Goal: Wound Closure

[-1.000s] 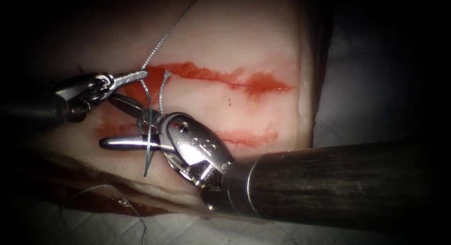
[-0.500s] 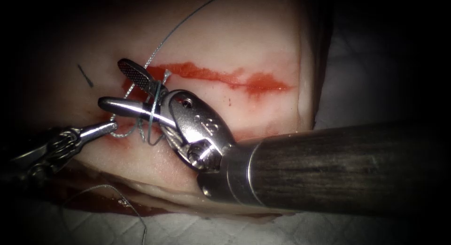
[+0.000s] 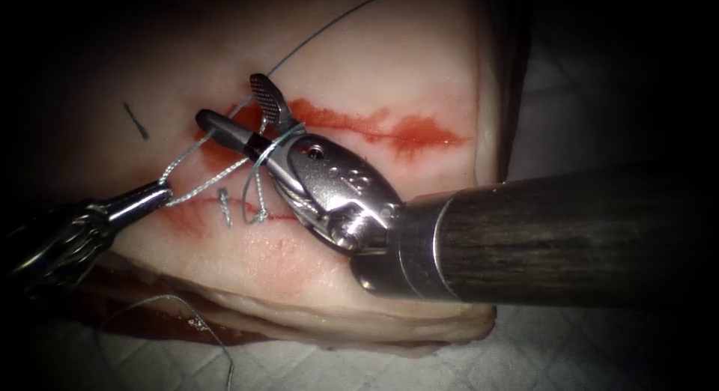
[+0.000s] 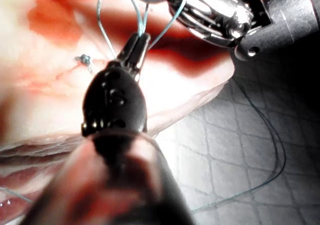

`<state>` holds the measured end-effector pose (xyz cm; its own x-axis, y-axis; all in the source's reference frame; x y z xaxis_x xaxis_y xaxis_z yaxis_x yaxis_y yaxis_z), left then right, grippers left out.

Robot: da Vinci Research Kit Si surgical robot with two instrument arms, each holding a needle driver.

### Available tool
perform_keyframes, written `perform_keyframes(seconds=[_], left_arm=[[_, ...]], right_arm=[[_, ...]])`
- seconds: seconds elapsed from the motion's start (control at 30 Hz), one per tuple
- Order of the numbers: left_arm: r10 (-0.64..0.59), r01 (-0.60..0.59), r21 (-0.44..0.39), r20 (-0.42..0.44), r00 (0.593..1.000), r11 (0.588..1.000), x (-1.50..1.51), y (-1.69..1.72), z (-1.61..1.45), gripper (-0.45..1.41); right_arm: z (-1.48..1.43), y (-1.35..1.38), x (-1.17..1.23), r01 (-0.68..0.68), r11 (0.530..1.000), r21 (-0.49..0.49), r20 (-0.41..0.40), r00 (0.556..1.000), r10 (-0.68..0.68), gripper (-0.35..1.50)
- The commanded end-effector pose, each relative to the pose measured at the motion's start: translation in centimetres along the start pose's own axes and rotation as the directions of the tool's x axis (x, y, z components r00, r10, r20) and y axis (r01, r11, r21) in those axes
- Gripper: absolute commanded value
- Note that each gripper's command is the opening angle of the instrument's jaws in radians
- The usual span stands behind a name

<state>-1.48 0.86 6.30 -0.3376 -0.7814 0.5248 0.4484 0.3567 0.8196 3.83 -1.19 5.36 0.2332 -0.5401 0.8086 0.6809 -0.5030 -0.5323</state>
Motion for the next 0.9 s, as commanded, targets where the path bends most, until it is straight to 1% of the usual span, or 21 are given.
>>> perform_keyframes(seconds=[0.03,0.13,0.33,0.4,0.43,0.5,0.57,0.63,0.77,0.9], left_arm=[[-0.002,0.002,-0.007,0.004,1.0,1.0,0.05,0.02,0.04,-0.45],[-0.001,0.001,-0.017,0.009,1.0,1.0,0.04,0.02,0.04,-0.45],[0.0,0.0,-0.03,0.016,1.0,1.0,0.05,0.0,0.03,-0.45],[-0.001,0.001,-0.006,0.003,1.0,1.0,0.06,-0.04,0.04,-0.45],[0.01,-0.01,0.024,-0.013,1.0,1.0,0.08,-0.08,0.05,-0.45],[0.028,-0.027,0.034,-0.018,0.999,0.999,0.09,-0.11,0.06,-0.45],[0.039,-0.038,0.048,-0.025,0.999,0.998,0.11,-0.16,0.07,-0.45],[0.057,-0.054,0.073,-0.036,0.998,0.996,0.12,-0.2,0.06,-0.45],[0.085,-0.079,0.112,-0.052,0.995,0.991,0.14,-0.29,0.02,-0.45],[0.119,-0.109,0.143,-0.062,0.991,0.984,0.14,-0.35,0.01,-0.45]], right_arm=[[0.04,0.01,0.06,-0.005,1.0,0.012,-0.001,1.0,0.005,0.86],[0.01,-0.01,0.07,-0.013,1.0,0.027,-0.024,1.0,0.013,0.84],[0.0,-0.05,0.16,-0.045,0.998,0.039,-0.032,0.998,0.046,0.84],[0.01,-0.06,0.19,-0.079,0.994,0.073,-0.041,0.996,0.082,0.86],[0.01,-0.08,0.23,-0.121,0.984,0.128,-0.046,0.991,0.128,0.86],[0.01,-0.09,0.25,-0.134,0.98,0.146,-0.05,0.989,0.143,0.84],[0.02,-0.11,0.28,-0.141,0.972,0.188,-0.055,0.987,0.154,0.84],[0.02,-0.11,0.31,-0.179,0.959,0.219,-0.059,0.979,0.196,0.81],[0.01,-0.11,0.37,-0.227,0.939,0.26,-0.082,0.963,0.255,0.79],[-0.04,-0.08,0.48,-0.25,0.929,0.272,-0.133,0.947,0.294,0.79]])
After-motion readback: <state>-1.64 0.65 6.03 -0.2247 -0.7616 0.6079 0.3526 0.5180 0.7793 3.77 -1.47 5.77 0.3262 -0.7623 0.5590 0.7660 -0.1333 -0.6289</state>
